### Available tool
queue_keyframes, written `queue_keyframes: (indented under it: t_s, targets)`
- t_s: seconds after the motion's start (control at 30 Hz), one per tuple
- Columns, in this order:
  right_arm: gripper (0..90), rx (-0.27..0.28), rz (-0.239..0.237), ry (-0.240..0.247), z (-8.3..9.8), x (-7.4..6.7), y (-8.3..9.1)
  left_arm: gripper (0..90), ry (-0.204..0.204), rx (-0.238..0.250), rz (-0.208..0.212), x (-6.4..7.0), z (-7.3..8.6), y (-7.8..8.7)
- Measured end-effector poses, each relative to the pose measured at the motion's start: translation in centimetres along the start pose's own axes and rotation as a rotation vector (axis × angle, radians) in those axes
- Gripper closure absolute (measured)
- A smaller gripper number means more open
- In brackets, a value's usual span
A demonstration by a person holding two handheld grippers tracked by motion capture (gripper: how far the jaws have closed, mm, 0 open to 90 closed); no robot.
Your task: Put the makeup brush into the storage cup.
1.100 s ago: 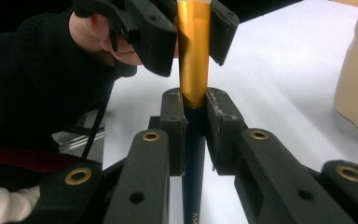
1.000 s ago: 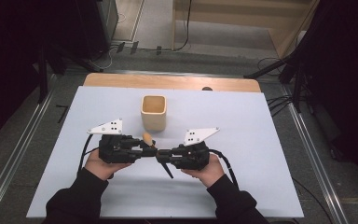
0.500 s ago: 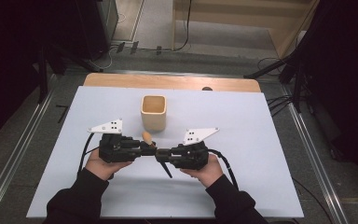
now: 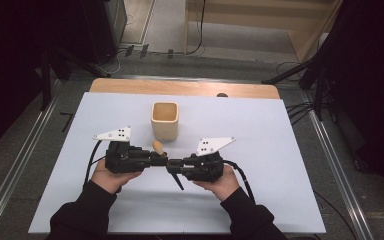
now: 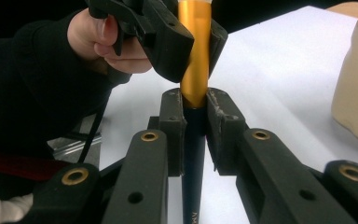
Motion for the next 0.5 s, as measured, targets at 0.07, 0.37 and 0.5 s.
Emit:
queue_keyframes:
  t_s: [0.07,0.37,0.5]
  targets:
    - [70.8,0.002,0.000,0.000,0.0,-0.1,0.0,76.9,-0.010,-0.014,-0.011,0.0,-0.1,0.1]
    - [43.5,-0.074,0.010,0.018,0.7,-0.4,-1.4,76.8,-0.085,-0.108,-0.044,0.7,-0.5,0.8]
    - [48.3,-0.074,0.002,0.011,1.0,-0.3,-1.9,76.8,-0.129,-0.145,-0.058,1.1,-0.8,0.8]
Point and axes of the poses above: each handheld gripper's, and its own axes: y roughly backward along the jaws, z roughly out of its underside, x roughly to its right, the point moved 2 cm from there along -y, roughly forward along the jaws, and after that the axes turned 2 degrees about z, right-handed, at the moved point
